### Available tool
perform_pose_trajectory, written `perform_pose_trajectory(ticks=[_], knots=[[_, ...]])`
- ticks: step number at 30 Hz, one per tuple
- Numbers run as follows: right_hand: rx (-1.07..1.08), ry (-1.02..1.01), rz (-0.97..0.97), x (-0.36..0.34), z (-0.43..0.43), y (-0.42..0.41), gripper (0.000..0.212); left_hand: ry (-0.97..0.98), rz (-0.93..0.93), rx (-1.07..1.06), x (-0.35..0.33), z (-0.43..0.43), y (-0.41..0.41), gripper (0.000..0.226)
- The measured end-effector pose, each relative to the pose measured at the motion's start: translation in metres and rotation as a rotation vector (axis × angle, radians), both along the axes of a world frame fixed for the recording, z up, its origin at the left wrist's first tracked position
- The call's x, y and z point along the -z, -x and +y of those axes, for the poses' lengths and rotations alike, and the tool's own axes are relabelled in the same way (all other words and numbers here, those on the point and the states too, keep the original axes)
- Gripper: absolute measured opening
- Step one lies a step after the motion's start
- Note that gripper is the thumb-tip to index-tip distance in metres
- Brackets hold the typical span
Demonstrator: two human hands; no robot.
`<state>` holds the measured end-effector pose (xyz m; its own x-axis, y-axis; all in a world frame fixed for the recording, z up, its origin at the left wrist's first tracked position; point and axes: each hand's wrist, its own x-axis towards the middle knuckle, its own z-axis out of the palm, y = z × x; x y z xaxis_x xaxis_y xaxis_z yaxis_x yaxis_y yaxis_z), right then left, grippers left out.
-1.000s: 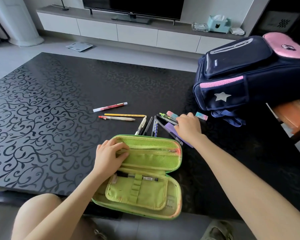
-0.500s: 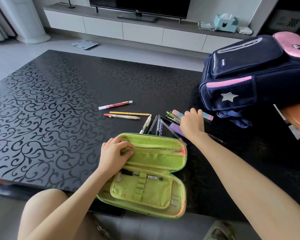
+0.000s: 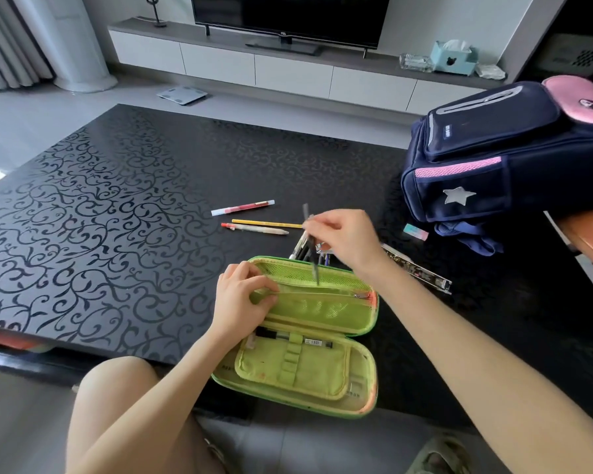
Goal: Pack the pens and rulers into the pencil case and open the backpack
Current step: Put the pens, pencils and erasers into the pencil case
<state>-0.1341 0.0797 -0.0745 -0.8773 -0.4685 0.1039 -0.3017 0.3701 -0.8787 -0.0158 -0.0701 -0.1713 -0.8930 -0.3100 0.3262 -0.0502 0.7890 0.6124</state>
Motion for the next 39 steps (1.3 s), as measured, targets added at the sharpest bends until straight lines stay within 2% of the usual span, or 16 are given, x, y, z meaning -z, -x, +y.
perform_pose_trajectory(ticks=[2,6,8,12,13,17,18,20,22,25,26,28,30,34,36,39], knots=[[-0.068,-0.097,-0.047,0.016,-0.016,-0.004,0.013,-0.002,0.008,-0.001,-0.001,0.001,-0.001,0.016],[-0.201,-0.413,0.07,0.038,-0.035,-0.011,0.016,-0.004,0.014,-0.004,-0.001,0.0,-0.001,0.016],[-0.174,-0.368,0.105,0.038,-0.039,-0.017,0.015,-0.006,0.022,-0.001,0.0,0.0,0.0,0.016],[0.031,-0.042,0.14,0.032,-0.042,-0.018,0.019,-0.012,0.043,0.007,0.002,-0.002,0.0,0.016],[0.042,-0.057,0.151,0.031,-0.041,-0.017,0.02,-0.011,0.049,0.007,0.003,-0.002,0.001,0.016],[-0.312,-0.746,0.099,0.037,-0.034,-0.023,0.038,-0.001,0.073,0.0,0.004,-0.002,0.0,0.016],[-0.358,-0.839,0.084,0.038,-0.031,-0.024,0.043,-0.003,0.075,-0.003,0.005,-0.002,0.001,0.016],[-0.285,-0.793,0.131,0.032,-0.023,-0.025,0.048,-0.016,0.078,-0.005,0.006,-0.003,0.002,0.015],[-0.025,-0.648,0.287,0.032,-0.009,-0.008,0.045,-0.026,0.075,0.014,0.007,-0.004,0.004,0.014],[0.222,-0.761,0.448,0.043,0.014,0.03,0.019,-0.002,0.047,0.063,0.012,-0.006,0.005,0.013],[0.186,-0.866,0.444,0.049,0.021,0.041,0.008,0.015,0.032,0.074,0.012,-0.006,0.005,0.013],[0.04,-1.091,0.422,0.059,0.03,0.053,0.018,0.068,-0.003,0.088,0.013,-0.006,0.005,0.014],[-0.013,-1.16,0.505,0.068,0.035,0.059,0.018,0.129,-0.031,0.099,0.013,-0.004,0.005,0.015],[0.058,-1.044,0.711,0.065,0.036,0.055,0.004,0.163,-0.037,0.1,0.01,-0.002,0.003,0.015],[0.154,-0.839,0.776,0.054,0.038,0.041,0.017,0.162,-0.045,0.099,0.01,-0.001,0.003,0.016],[0.019,-0.643,0.614,0.037,0.029,0.014,0.027,0.149,-0.041,0.093,0.009,-0.001,0.003,0.017]])
